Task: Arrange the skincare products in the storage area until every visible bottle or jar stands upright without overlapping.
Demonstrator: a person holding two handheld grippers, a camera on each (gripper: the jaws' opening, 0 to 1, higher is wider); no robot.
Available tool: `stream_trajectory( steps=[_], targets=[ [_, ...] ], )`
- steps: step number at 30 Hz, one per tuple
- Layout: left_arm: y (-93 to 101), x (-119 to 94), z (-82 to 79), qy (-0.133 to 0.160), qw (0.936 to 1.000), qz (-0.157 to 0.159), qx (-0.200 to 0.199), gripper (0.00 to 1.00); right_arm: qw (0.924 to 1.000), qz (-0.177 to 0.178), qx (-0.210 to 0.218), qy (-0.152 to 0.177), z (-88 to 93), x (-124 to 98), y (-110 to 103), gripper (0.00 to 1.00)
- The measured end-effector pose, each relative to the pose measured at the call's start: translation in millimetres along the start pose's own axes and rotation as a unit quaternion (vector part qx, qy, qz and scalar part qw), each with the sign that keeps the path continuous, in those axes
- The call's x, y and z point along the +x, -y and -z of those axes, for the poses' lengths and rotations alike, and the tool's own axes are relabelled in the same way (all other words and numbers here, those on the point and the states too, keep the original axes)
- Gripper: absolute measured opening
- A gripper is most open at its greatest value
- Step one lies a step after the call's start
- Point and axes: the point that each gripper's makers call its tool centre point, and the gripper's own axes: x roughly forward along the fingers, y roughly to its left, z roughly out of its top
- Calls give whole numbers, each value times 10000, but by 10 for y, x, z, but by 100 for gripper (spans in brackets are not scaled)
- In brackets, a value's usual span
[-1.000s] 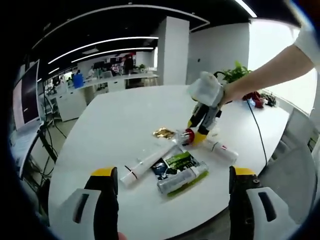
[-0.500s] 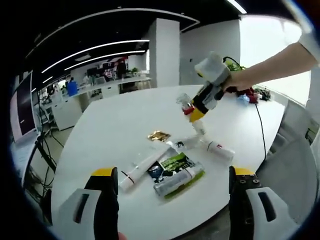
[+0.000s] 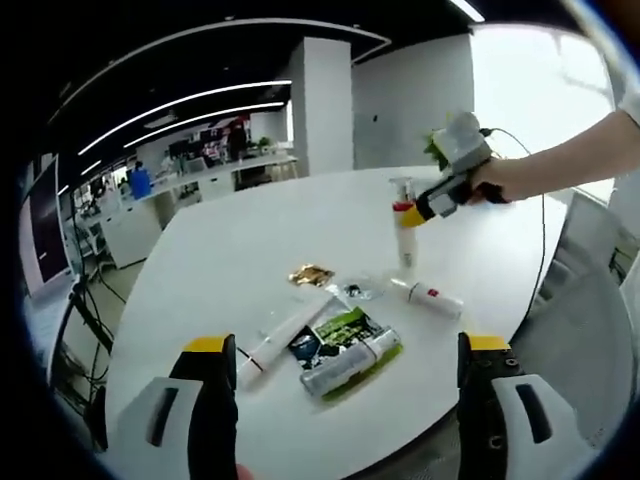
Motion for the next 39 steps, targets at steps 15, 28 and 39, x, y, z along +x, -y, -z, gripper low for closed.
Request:
stream_trajectory(
  steps=[15, 28, 39],
  targets=[
    [-59, -54, 19, -42, 9999, -101, -15, 89, 9499, 2273, 1996, 792, 208, -290, 619, 28],
    [-88, -99, 44, -55, 9998, -146, -91, 89, 9541, 2412, 1612, 737, 115, -182, 570, 28],
    [-114, -82, 22, -31, 9998, -175, -108, 89, 9572, 2352, 1502, 771, 84, -182, 568, 29]
  ],
)
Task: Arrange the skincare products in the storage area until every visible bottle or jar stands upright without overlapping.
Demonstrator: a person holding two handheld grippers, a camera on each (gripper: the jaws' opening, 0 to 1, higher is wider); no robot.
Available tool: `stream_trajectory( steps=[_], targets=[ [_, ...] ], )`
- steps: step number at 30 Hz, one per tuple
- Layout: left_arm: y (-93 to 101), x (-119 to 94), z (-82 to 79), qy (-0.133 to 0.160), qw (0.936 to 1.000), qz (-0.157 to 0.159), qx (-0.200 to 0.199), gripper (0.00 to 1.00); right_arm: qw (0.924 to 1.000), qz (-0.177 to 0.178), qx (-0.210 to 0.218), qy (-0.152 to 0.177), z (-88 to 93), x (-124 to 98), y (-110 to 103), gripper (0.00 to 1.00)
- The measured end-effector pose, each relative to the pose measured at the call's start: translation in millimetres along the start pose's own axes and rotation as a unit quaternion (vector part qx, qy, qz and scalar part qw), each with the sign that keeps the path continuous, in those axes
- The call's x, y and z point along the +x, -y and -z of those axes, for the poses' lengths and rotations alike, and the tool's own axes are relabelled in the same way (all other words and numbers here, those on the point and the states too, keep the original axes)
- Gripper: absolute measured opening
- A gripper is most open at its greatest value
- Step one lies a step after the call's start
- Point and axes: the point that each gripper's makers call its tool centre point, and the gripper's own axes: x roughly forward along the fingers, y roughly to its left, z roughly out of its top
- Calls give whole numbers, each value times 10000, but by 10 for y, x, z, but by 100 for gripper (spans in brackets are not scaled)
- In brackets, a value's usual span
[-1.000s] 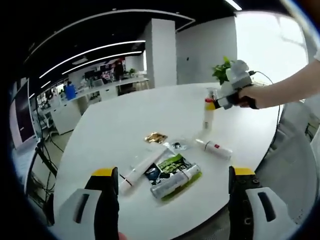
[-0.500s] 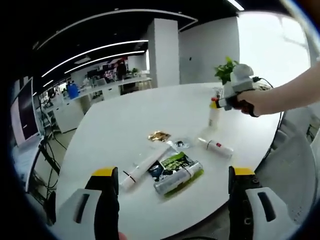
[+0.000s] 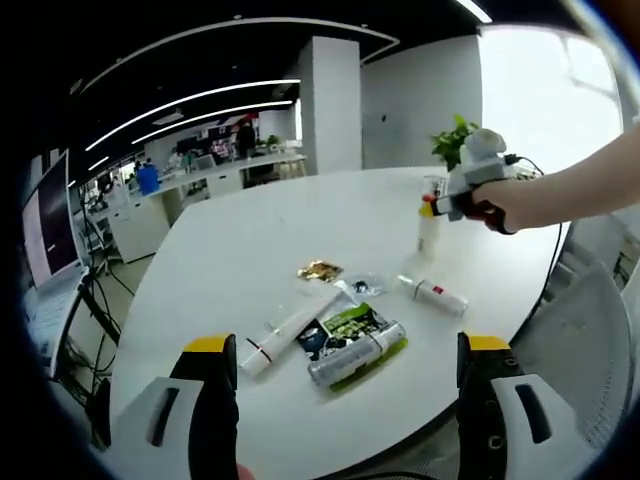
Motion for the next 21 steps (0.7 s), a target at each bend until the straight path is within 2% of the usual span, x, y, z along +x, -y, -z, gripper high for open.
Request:
stream_trajectory(
  steps=[6, 12, 14, 17, 21],
  targets=[
    [-1, 10, -15, 20, 10000, -9, -21, 89, 9997, -132, -179, 135, -109, -41, -34, 35],
    [-2, 4, -37, 66, 10000, -30, -40, 89, 9992, -317, -113, 201, -55, -172, -42, 38],
    [3, -3, -43, 75, 10000, -34, -39, 89, 9986, -436, -109, 275, -27, -243, -70, 44],
    [8, -7, -52, 88, 9999, -35, -52, 89, 9971, -652, -161, 355, 12, -332, -134, 59],
    [10, -14, -63, 103, 9999, -48, -54, 89, 9946, -913, -359, 333, 101, -459, -211, 68]
  ],
)
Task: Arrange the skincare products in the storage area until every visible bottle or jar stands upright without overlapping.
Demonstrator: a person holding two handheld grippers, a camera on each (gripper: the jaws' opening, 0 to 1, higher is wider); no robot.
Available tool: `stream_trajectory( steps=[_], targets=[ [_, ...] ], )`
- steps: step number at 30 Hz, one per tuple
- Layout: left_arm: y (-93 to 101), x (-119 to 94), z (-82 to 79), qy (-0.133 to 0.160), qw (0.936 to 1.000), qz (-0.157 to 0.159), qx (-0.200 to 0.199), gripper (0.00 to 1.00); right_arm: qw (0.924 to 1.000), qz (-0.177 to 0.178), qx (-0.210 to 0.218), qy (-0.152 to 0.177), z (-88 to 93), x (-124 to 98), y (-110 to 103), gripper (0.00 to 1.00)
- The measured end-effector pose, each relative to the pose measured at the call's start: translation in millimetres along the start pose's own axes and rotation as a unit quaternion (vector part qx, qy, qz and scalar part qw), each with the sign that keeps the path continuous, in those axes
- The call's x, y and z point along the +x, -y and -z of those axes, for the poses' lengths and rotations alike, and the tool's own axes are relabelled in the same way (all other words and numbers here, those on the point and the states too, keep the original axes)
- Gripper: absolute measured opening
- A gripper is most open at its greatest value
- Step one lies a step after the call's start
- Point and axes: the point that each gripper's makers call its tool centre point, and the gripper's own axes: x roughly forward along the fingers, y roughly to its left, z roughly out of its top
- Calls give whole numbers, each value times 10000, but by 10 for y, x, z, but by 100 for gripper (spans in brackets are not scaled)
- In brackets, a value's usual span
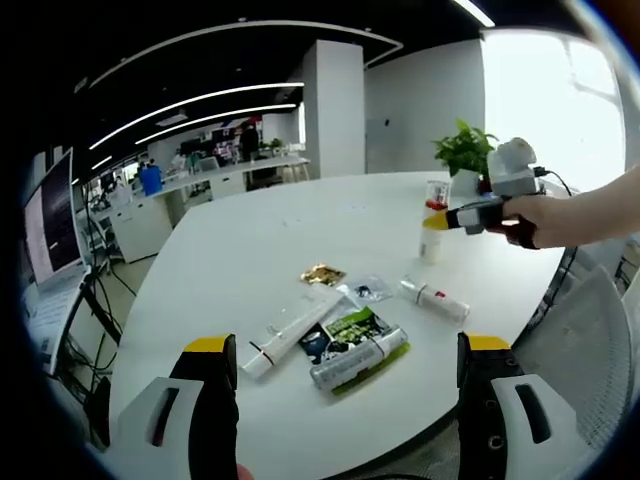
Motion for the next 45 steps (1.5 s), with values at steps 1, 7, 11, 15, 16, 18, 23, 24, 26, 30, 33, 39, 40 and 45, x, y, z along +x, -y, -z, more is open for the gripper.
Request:
stream_trajectory(
  steps=[1, 7, 11, 15, 16, 18, 23, 24, 26, 30, 33, 39, 40, 45],
  targets=[
    [2, -5, -5, 4, 10000, -3, -2, 89, 10000, -62, -23, 10, 6, -29, -21, 71],
    [-9, -20, -44, 55, 10000, -44, 5, 89, 9989, -381, -174, 219, 0, -264, -104, 85],
    [-31, -44, -74, 84, 9999, -109, -5, 89, 9982, -521, -125, 252, 10, -430, -102, 91],
    [-60, -70, -91, 103, 9998, -167, -16, 89, 9966, -792, -70, 193, 47, -564, -155, 100],
    [-69, -74, -93, 108, 9998, -175, -21, 89, 9964, -822, -42, 186, 52, -598, -158, 100],
    [-101, -90, -99, 121, 9997, -225, -43, 89, 9955, -916, 55, 231, 49, -697, -177, 100],
    [-147, -134, -101, 133, 9994, -305, -85, 89, 9944, -989, 180, 325, 28, -895, -208, 100],
    [-151, -141, -99, 129, 9994, -315, -84, 89, 9940, -1015, 223, 350, 26, -933, -217, 100],
    [-153, -157, -94, 122, 9993, -330, -85, 89, 9938, -1031, 255, 331, 50, -1003, -219, 100],
    [-153, -180, -85, 114, 9993, -345, -106, 89, 9937, -1028, 251, 358, 55, -1154, -212, 100],
    [-143, -191, -74, 112, 9993, -344, -115, 90, 9937, -1012, 298, 378, 61, -1271, -190, 100],
    [-148, -214, -42, 110, 9991, -374, -151, 90, 9948, -939, 227, 336, 207, -1398, -149, 100],
    [-151, -218, -37, 106, 9991, -382, -153, 90, 9951, -919, 209, 313, 226, -1408, -147, 100],
    [-181, -260, -29, 103, 9990, -416, -156, 90, 9952, -885, 183, 367, 251, -1453, -128, 100]
  ],
)
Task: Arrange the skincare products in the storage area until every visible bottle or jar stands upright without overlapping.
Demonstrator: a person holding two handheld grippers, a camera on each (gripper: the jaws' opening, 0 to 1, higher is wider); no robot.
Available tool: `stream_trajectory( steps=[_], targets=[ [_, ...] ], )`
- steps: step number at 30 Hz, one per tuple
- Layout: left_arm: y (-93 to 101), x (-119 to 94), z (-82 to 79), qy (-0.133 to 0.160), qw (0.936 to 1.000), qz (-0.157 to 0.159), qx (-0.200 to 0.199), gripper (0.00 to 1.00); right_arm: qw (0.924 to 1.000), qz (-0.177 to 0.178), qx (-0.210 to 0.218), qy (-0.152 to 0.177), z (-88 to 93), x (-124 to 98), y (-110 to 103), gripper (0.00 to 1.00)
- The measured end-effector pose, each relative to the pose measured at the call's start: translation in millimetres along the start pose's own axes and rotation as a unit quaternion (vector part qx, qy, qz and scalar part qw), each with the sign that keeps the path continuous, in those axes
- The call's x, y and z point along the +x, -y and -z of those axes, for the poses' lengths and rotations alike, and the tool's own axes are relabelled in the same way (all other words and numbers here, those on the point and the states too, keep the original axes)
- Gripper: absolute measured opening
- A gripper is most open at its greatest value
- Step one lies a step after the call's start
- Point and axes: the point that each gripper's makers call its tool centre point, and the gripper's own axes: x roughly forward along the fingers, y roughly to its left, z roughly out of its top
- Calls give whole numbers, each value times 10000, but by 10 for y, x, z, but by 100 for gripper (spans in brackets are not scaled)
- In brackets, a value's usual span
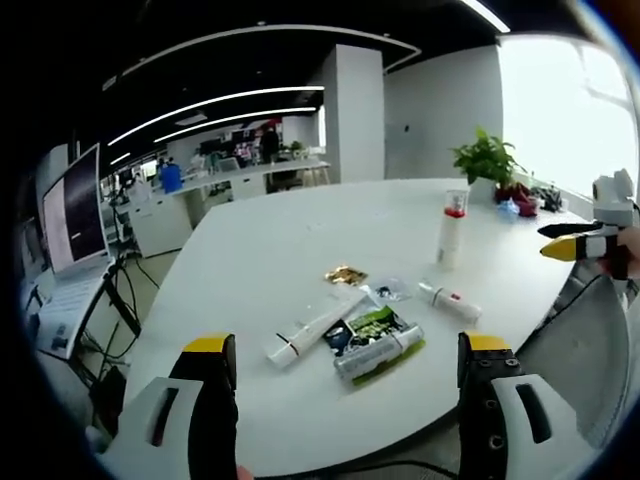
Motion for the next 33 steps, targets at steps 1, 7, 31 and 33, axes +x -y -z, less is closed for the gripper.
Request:
stream_trajectory(
  steps=[1, 7, 31, 33],
  targets=[
    [-9, -8, 3, -4, 10000, -7, -2, 90, 10000, 1, -69, 19, 2, -2, 1, 100],
    [-40, -32, 28, -33, 10000, -43, -9, 90, 9999, 96, -53, 39, 29, 21, 18, 100],
    [-192, 379, 99, -960, 9934, 560, 281, 91, 9995, 279, 87, 91, 71, 7, 115, 100],
    [-211, 457, 104, -1064, 9916, 666, 307, 91, 9995, 296, 83, 90, 71, 4, 119, 100]
  ],
)
